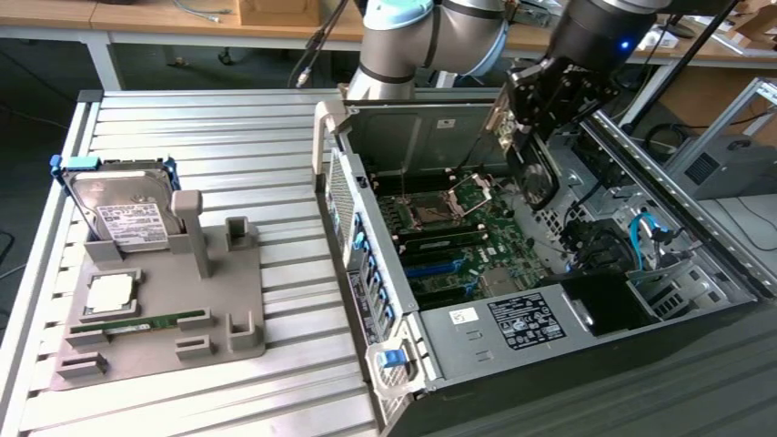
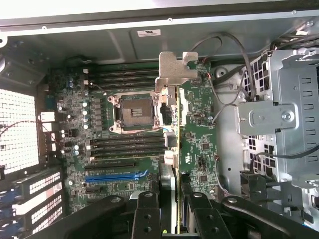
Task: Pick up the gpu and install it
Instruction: 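Pick up the gpu and move the gpu toward the slot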
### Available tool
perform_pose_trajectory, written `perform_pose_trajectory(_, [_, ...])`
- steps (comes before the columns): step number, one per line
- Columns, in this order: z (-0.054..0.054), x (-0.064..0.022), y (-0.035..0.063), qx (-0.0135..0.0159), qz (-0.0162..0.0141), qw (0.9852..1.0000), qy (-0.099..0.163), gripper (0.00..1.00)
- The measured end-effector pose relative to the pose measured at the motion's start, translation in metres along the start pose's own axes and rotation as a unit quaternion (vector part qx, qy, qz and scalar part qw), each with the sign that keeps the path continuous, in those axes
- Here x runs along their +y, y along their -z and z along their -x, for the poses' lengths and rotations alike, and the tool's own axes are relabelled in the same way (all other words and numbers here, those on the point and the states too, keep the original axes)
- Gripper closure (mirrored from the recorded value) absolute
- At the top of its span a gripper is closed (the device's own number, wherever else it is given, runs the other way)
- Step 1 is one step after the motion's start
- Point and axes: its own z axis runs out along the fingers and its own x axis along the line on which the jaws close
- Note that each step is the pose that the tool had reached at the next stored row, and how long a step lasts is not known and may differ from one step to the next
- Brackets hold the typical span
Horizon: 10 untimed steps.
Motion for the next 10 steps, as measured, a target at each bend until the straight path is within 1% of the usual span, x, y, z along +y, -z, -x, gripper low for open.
perform_pose_trajectory(10, [0.0039,0.0002,-0.0011,0.0,0.0,1.0,0.0,0.73])
